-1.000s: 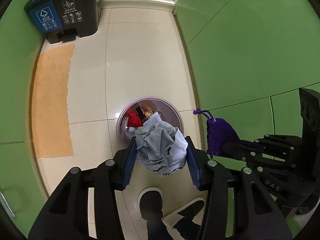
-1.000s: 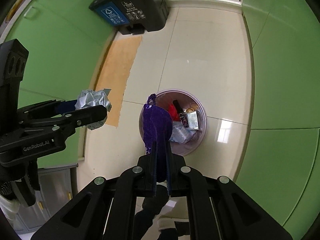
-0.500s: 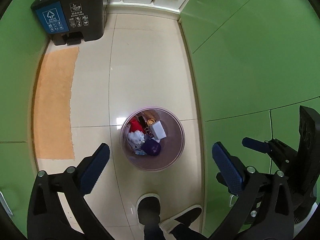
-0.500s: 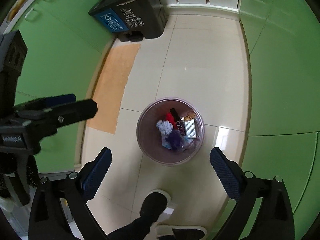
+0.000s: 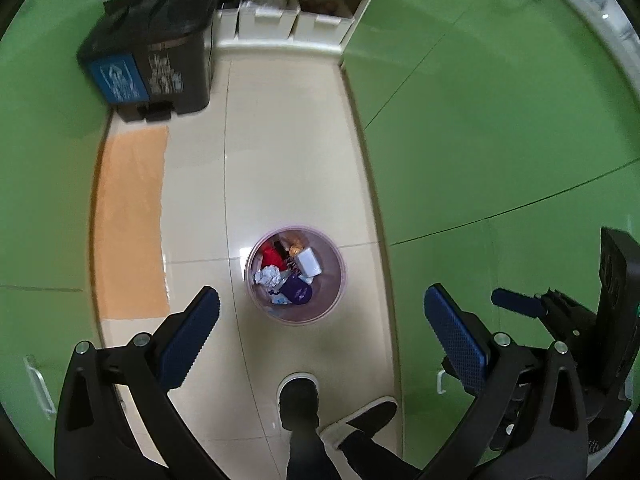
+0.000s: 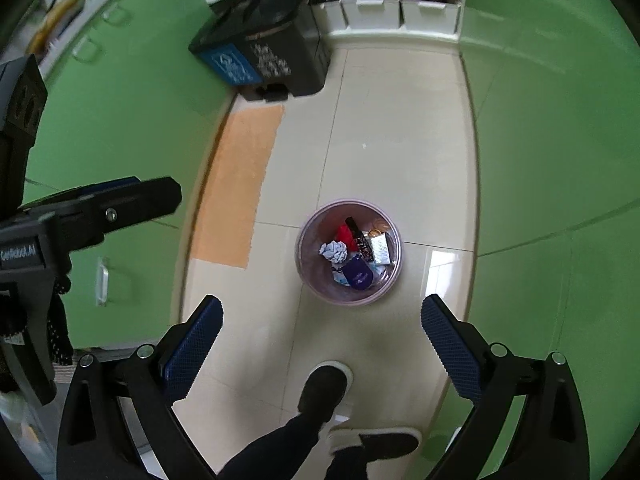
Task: Collect trash
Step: 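Return both tools to the counter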
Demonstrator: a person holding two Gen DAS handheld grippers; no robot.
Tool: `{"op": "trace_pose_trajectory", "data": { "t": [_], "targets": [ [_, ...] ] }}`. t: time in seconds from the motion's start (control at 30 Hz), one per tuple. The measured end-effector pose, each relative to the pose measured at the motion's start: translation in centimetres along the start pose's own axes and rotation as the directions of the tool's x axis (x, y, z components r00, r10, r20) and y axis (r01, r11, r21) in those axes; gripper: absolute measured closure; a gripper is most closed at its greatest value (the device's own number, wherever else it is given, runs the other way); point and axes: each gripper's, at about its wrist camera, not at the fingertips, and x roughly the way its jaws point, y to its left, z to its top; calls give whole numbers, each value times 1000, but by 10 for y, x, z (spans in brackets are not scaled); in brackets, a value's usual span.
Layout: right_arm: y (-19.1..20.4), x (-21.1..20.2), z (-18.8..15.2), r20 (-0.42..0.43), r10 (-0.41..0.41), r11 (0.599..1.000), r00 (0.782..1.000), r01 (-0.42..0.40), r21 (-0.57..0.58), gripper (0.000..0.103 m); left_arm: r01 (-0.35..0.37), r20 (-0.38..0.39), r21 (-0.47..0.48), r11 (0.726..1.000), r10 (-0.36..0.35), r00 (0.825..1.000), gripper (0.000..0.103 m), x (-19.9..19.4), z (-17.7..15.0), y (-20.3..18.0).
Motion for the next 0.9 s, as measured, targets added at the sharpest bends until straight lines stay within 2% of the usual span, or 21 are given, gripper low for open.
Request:
{"op": "trace_pose_trajectory", "data": {
  "t": [0.2,0.33,0.47,0.53,0.63,0.73,0.9],
  "targets": [
    [13,-118,-11,103,-12,999,995,8,41,7,-2,70,35,999,-1,998,3,-106,21,-44],
    [11,-202,-18,212,-37,997,977,21,79,6,-25,161,97,995,9,987,3,-179,37,-86],
    [-4,-287,-31,334,-85,988,939,36,149,6,-10,215,164,986,-26,976,3,-229,51,-129],
    [-12,-315,-35,373,-113,983,921,49,178,6,-2,239,211,977,-49,970,3,-251,57,-157],
    [-31,-366,-54,444,-173,966,879,65,248,6,14,269,280,960,-93,959,3,-278,63,-198],
    [-50,-402,-75,485,-228,948,844,79,308,6,39,281,348,937,-144,949,3,-297,64,-240],
    [-93,-453,-124,519,-340,896,784,102,433,6,82,272,458,885,-227,935,3,-310,59,-309]
  ]
}}
